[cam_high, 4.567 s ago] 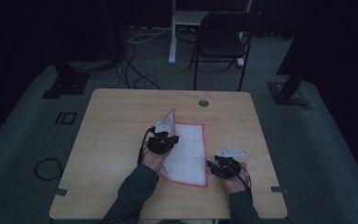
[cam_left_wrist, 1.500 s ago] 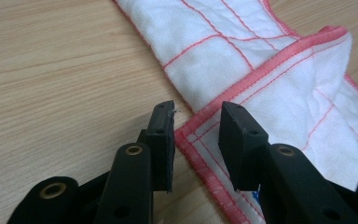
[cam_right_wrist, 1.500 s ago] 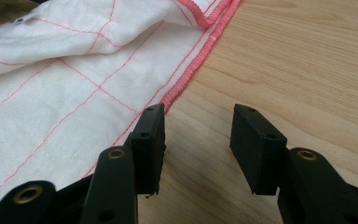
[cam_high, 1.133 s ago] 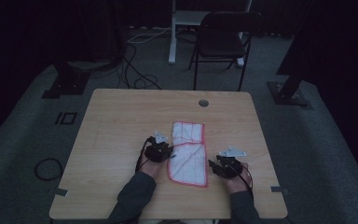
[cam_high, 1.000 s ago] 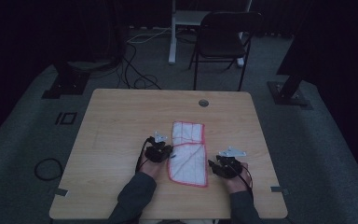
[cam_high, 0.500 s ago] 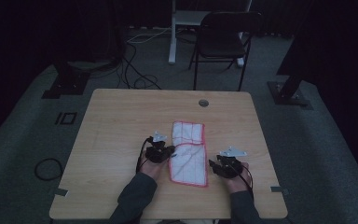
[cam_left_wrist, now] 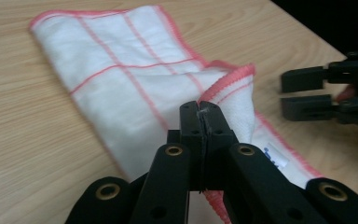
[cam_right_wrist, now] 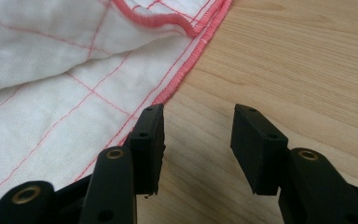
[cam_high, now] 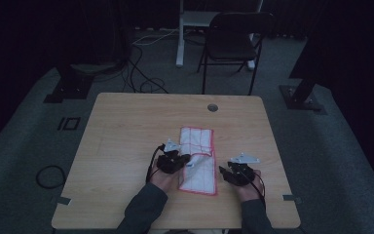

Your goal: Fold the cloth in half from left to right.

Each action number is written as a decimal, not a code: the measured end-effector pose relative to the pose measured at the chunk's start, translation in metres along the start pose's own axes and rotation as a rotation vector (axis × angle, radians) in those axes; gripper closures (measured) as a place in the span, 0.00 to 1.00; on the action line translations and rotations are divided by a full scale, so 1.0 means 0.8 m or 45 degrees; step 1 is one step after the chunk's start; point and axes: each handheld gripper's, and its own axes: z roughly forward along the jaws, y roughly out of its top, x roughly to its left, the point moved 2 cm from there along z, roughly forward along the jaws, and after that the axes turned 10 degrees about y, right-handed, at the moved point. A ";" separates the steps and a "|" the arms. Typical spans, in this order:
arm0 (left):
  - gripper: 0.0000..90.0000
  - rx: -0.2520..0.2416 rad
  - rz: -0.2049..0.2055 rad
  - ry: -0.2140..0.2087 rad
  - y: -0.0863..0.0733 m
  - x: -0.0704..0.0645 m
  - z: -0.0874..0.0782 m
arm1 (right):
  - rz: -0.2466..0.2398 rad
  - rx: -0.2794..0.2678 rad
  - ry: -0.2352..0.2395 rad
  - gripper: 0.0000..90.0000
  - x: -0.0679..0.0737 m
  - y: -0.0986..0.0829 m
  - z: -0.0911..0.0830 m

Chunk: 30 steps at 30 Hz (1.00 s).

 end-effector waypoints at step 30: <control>1.00 -0.009 0.184 -0.248 -0.005 -0.101 -0.014 | 0.022 -0.022 -0.028 0.60 -0.006 0.001 -0.003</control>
